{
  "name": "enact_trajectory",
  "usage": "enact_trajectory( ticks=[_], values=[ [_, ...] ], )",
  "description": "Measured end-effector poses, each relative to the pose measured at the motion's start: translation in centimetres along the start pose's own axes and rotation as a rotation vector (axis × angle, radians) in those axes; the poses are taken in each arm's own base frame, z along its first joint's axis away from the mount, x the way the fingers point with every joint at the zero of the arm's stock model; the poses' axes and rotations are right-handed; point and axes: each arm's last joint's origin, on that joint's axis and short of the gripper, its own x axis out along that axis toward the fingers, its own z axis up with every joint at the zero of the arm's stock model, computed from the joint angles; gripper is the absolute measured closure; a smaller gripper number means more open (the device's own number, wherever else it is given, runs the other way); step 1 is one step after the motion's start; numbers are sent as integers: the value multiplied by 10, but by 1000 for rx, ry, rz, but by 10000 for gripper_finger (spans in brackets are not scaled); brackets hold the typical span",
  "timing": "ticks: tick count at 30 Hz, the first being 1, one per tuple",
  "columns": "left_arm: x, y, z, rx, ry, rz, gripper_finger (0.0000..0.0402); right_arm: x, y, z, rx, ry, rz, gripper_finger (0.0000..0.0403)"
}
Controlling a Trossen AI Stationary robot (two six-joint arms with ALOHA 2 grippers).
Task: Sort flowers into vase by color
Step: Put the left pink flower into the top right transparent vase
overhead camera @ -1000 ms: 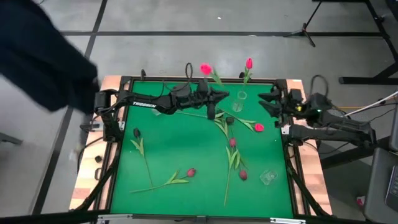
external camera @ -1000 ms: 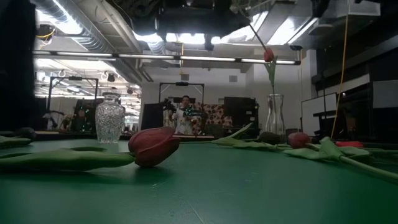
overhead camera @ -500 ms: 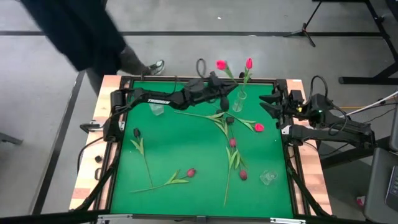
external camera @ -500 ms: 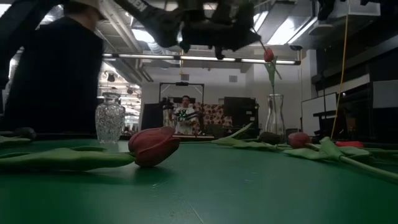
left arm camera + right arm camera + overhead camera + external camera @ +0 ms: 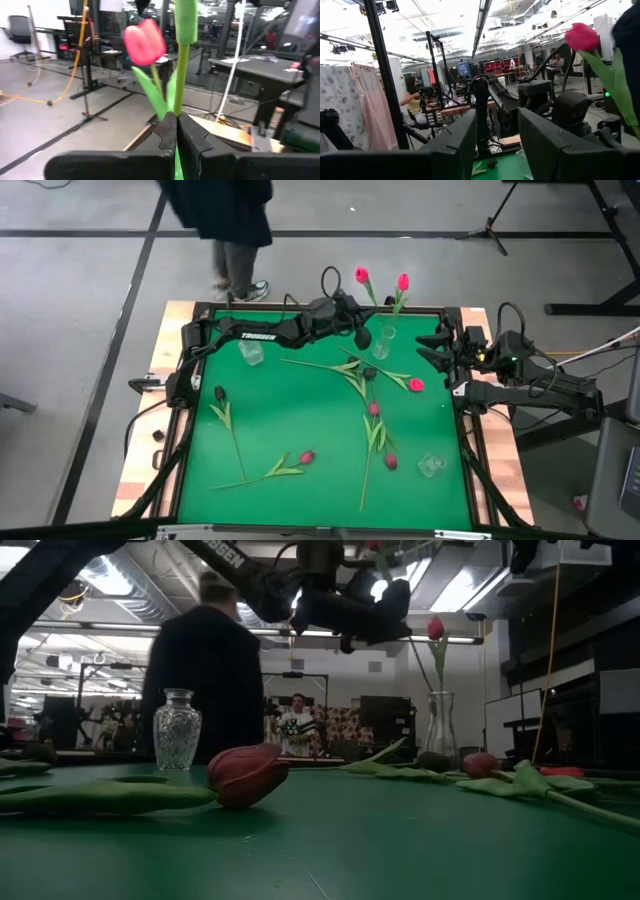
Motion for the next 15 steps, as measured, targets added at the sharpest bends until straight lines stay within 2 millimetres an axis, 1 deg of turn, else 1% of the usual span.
enact_trajectory(
  ticks=[8,15],
  values=[
    [-2,-13,-2,1,10,-48,401,0,0,0,0,4,-2,258],
    [-2,-16,-9,16,65,-51,401,0,0,-1,1,7,-3,258]
  ],
)
